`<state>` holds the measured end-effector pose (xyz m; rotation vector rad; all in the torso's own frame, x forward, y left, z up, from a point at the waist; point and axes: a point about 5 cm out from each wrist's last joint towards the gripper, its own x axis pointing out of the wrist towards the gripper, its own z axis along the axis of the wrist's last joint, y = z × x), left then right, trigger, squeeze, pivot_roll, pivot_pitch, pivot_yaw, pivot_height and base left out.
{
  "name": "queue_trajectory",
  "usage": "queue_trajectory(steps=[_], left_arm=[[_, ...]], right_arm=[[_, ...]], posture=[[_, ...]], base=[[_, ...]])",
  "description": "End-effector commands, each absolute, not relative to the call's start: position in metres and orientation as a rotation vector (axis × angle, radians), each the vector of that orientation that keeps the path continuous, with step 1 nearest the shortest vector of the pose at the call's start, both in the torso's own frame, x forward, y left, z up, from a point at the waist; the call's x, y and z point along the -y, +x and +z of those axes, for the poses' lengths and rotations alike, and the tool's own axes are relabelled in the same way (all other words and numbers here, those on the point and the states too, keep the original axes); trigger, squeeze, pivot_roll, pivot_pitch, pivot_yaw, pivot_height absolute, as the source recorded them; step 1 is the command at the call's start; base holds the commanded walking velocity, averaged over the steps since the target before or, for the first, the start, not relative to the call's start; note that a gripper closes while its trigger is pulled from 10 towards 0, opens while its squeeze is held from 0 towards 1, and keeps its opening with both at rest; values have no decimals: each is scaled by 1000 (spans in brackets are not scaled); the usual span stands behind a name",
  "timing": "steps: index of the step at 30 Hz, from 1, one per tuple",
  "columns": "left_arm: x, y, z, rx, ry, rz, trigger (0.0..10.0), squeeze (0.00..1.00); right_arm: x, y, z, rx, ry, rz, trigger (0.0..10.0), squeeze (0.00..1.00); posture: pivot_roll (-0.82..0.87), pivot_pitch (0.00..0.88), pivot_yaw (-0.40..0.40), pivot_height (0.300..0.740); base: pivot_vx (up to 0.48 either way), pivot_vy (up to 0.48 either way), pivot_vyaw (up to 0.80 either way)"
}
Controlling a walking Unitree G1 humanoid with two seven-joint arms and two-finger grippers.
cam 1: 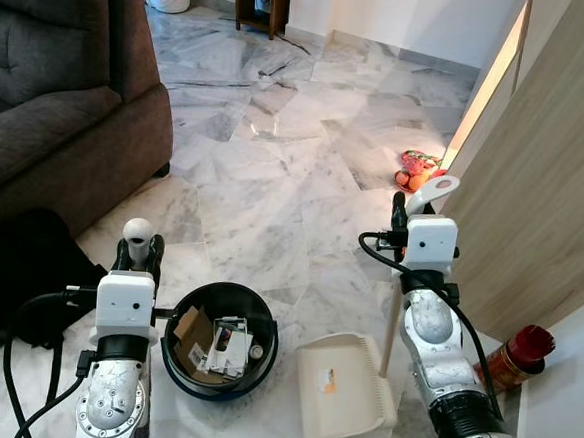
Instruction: Sweep floor
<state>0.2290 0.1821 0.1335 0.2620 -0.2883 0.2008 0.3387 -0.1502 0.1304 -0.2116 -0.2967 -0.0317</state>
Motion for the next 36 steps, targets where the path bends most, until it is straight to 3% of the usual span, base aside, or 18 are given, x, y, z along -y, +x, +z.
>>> queue_trajectory(steps=[1, 36], left_arm=[[-182, 230, 136, 307, 256, 200, 10000, 0], [-182, 228, 135, 309, 255, 213, 10000, 0]], right_arm=[[153, 341, 138, 335, -208, -33, 10000, 0], [151, 340, 131, 322, -199, 5, 10000, 0]], posture=[[191, 99, -20, 740], [173, 117, -19, 740]], base=[[0, 0, 0], [0, 0, 0]])
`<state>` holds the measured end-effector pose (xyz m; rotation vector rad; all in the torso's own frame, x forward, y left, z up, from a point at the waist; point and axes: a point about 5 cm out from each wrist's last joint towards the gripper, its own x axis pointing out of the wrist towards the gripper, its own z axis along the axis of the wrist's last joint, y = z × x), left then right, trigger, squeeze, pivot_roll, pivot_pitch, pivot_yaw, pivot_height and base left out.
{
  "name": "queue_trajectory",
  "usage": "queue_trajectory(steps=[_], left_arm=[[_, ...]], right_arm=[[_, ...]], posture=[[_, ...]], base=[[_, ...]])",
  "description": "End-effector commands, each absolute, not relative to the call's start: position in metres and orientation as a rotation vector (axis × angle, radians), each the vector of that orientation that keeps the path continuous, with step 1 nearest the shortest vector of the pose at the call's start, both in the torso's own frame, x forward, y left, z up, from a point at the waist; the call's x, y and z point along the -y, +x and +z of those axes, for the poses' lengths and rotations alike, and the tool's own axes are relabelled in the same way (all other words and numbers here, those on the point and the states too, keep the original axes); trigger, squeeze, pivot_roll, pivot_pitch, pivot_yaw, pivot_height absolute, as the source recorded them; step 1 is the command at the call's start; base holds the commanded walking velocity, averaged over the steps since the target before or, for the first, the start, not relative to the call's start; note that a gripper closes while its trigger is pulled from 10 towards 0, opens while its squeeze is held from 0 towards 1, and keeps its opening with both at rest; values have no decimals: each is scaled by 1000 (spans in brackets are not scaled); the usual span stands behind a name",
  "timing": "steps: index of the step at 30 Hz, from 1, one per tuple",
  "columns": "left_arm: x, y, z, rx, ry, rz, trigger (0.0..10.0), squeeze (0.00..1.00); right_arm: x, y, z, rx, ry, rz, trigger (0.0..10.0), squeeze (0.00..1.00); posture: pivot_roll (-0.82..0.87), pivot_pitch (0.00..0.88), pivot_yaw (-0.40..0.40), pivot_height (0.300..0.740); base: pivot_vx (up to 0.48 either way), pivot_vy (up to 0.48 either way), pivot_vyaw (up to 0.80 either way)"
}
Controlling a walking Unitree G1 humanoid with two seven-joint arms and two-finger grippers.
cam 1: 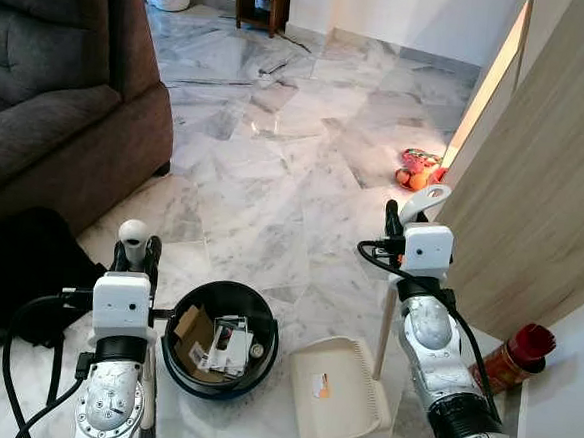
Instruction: Sweep floor
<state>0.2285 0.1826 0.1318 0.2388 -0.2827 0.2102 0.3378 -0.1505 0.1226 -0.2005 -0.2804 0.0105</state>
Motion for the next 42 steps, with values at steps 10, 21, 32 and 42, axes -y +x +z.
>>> queue_trajectory(steps=[10, 21, 32, 42], left_arm=[[-181, 228, 134, 309, 255, 212, 10000, 0], [-182, 228, 134, 309, 255, 212, 10000, 0], [-181, 228, 134, 309, 254, 211, 10000, 0], [-180, 228, 134, 309, 253, 211, 10000, 0]], right_arm=[[150, 340, 132, 328, -197, 5, 10000, 0], [149, 340, 132, 325, -196, 9, 10000, 0], [149, 340, 130, 318, -197, 13, 10000, 0], [148, 340, 129, 313, -201, 16, 10000, 0]], posture=[[170, 115, -18, 740], [170, 117, -17, 740], [171, 116, -19, 740], [171, 114, -22, 740]], base=[[0, 0, 0], [-215, 0, 0], [-264, 0, 0], [-262, 0, 0]])
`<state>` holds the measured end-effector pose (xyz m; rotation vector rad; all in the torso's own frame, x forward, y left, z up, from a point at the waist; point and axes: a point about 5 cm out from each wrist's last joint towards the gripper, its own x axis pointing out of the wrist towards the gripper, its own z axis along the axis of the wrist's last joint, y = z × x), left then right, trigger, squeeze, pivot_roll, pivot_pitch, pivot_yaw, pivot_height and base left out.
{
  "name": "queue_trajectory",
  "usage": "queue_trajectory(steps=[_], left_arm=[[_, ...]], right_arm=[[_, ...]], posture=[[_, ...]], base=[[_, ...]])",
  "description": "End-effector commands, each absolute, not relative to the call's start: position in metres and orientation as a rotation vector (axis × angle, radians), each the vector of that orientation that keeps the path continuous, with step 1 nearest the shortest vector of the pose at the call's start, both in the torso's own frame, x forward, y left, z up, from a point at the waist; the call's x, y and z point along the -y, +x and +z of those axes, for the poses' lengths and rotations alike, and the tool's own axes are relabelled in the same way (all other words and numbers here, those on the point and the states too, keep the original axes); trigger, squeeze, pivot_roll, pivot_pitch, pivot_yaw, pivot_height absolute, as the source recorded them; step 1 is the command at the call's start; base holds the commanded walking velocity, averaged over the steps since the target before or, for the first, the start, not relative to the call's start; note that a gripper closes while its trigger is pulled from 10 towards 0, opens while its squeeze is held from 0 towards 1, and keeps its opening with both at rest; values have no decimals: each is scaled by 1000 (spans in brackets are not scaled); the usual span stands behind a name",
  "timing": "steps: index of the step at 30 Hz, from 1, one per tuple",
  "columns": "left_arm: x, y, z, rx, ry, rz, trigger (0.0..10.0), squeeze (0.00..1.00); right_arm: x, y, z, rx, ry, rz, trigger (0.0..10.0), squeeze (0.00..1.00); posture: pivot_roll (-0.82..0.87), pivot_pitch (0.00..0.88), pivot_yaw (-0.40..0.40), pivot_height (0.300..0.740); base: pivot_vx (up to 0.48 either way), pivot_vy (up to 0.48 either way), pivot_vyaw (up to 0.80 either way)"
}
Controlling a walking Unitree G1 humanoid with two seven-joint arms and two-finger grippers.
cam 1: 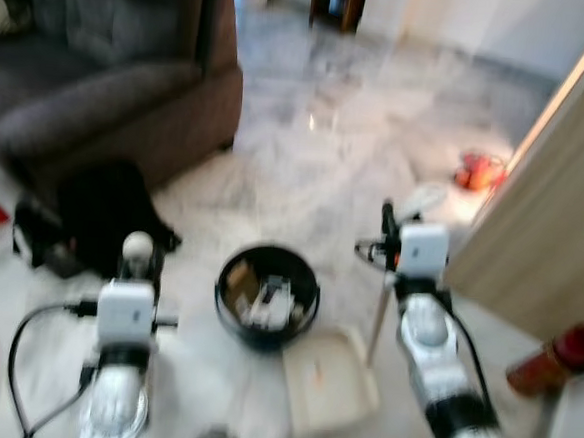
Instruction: Sweep floor
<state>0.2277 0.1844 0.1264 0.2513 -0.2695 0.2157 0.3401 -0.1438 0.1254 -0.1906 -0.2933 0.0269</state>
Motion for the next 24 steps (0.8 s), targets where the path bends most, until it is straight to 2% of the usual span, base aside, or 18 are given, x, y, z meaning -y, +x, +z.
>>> queue_trajectory(steps=[1, 14, 18, 24], left_arm=[[-180, 228, 134, 309, 253, 211, 10000, 0], [-180, 228, 133, 311, 252, 211, 10000, 0], [-180, 228, 133, 308, 254, 214, 10000, 0], [-180, 232, 131, 298, 257, 204, 10000, 0]], right_arm=[[148, 340, 129, 313, -201, 16, 10000, 0], [148, 340, 128, 310, -199, 20, 10000, 0], [148, 341, 127, 300, -191, 19, 10000, 0], [148, 341, 123, 273, -189, 17, 10000, 0]], posture=[[171, 114, -22, 740], [171, 114, -22, 740], [170, 112, -22, 740], [168, 112, -21, 740]], base=[[-262, 0, 0], [-262, 0, 0], [0, 0, 0], [0, 0, -725]])
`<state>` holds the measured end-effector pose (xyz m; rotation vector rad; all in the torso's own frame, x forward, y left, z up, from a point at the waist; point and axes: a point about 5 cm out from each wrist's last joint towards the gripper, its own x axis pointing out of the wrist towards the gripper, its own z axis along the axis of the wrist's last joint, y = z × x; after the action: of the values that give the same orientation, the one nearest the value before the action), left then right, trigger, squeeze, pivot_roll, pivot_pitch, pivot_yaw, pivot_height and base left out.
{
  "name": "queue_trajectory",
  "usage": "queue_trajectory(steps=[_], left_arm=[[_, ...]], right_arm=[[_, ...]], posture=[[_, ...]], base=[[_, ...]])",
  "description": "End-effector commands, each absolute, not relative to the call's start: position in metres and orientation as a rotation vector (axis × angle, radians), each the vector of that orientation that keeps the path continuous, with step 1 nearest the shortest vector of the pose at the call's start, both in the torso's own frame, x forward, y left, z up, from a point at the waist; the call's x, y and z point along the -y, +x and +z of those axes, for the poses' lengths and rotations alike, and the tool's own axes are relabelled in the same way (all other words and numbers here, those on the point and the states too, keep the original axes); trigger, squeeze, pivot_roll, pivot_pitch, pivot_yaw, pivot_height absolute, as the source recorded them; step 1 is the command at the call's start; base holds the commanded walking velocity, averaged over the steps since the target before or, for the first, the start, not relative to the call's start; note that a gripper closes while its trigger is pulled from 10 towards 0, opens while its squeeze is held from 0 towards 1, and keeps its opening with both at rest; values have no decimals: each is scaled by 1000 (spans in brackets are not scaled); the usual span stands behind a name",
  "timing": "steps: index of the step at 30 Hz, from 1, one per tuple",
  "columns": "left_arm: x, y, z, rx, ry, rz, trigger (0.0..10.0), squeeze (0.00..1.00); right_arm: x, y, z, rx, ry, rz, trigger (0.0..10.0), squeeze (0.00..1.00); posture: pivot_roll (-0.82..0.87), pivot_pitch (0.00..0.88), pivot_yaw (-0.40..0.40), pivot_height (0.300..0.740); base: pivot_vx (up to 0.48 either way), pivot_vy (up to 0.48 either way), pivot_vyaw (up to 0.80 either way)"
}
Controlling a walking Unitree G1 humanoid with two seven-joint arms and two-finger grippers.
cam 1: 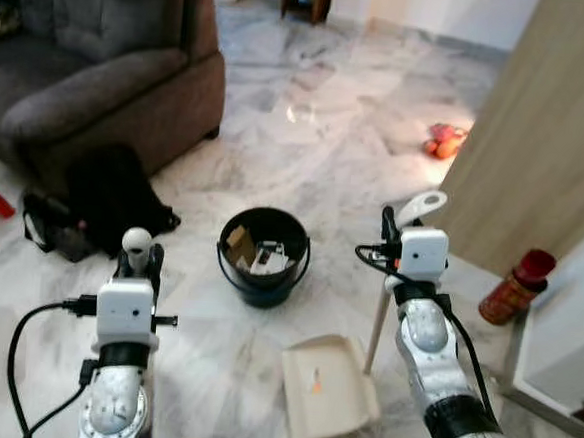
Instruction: Sweep floor
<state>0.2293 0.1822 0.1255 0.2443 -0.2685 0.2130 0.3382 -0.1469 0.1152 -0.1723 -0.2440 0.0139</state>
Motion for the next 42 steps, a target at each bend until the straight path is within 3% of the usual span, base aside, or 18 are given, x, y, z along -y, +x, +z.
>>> queue_trajectory(steps=[1, 19, 42], left_arm=[[-179, 234, 131, 297, 256, 199, 10000, 0], [-191, 255, 120, 256, 225, 190, 10000, 0], [-187, 261, 119, 270, 231, 144, 10000, 0]], right_arm=[[147, 341, 123, 273, -190, 18, 10000, 0], [148, 336, 119, 268, -180, -12, 10000, 0], [155, 333, 114, 247, -150, -69, 10000, 0]], posture=[[167, 112, -20, 740], [146, 93, 7, 740], [148, 59, 20, 740]], base=[[0, 0, -800], [0, 0, -800], [0, -23, -800]])
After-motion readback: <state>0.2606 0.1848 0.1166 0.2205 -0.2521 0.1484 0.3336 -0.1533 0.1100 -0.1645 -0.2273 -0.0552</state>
